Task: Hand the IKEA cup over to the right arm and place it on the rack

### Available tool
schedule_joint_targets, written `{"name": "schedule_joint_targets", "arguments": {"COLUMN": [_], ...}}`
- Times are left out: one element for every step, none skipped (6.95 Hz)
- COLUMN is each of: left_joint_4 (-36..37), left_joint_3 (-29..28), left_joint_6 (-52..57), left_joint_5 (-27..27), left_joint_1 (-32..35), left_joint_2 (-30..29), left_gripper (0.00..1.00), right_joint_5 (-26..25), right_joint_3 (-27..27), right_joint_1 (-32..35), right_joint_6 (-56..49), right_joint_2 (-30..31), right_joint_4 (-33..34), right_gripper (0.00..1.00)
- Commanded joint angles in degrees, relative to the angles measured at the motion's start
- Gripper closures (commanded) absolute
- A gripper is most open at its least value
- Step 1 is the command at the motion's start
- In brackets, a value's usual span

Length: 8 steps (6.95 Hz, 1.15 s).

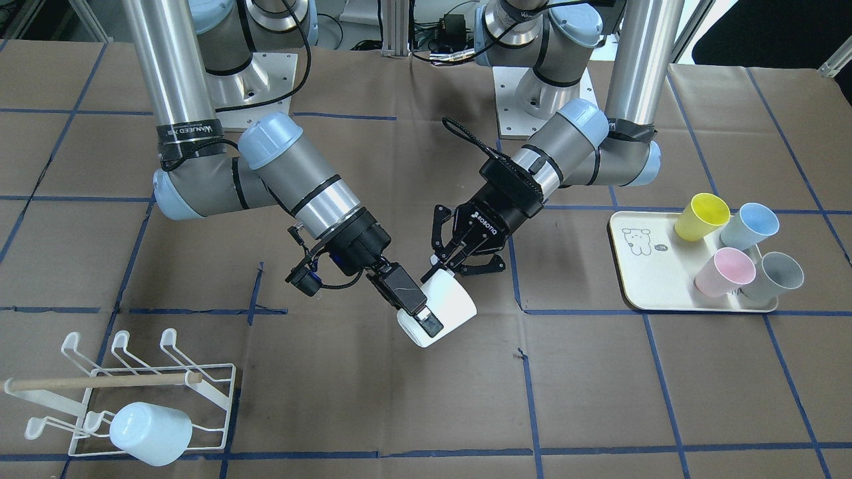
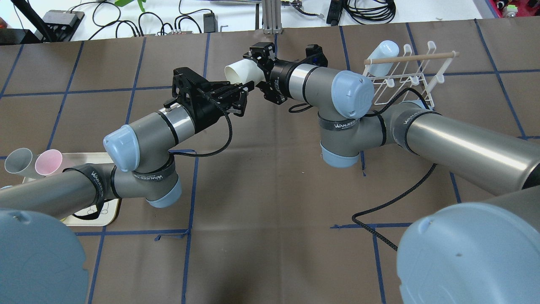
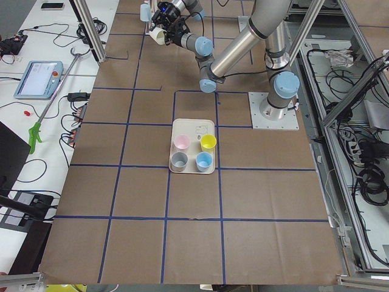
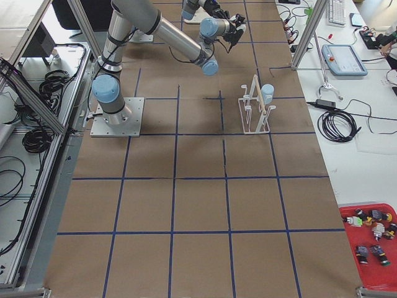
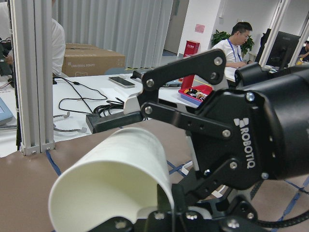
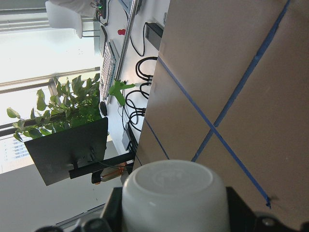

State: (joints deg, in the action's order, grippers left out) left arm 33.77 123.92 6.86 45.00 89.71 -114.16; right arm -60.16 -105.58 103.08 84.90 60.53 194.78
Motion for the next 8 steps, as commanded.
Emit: {"name": "schedule_joint_targets", "arguments": {"left_joint_4": [0.0,0.0,0.0,-0.1,-0.1,-0.1,-0.1,-0.2], "left_joint_3": [-0.1,-0.4,-0.4,-0.4,-0.4,-0.3,-0.1,-0.1], "left_joint_6": [0.0,0.0,0.0,-0.1,-0.2,-0.2,-0.2,-0.3], "left_joint_5": [0.0,0.2,-0.1,-0.5,-0.6,-0.6,-0.7,-0.5], "left_joint_1": [0.0,-0.1,-0.1,-0.1,-0.2,-0.5,-0.7,-0.9], "left_joint_2": [0.0,0.0,0.1,0.2,0.2,0.2,0.3,0.4], "left_gripper": [0.92,0.66,0.27,0.11,0.04,0.02,0.01,0.01], "right_joint_5": [0.4,0.4,0.4,0.5,0.5,0.5,0.5,0.5], "right_joint_3": [0.0,0.0,0.0,0.0,0.0,0.0,0.0,-0.1], "right_joint_1": [0.0,0.0,0.0,0.0,0.0,0.0,0.0,0.0], "right_joint_6": [0.0,0.0,0.0,0.0,0.0,-0.1,-0.1,-0.2], "right_joint_2": [0.1,0.2,0.2,0.1,0.1,0.1,0.1,0.1], "right_joint_4": [0.1,0.0,0.0,0.0,0.0,0.0,0.1,0.1], "right_gripper": [0.59,0.61,0.61,0.61,0.62,0.62,0.62,0.62]}}
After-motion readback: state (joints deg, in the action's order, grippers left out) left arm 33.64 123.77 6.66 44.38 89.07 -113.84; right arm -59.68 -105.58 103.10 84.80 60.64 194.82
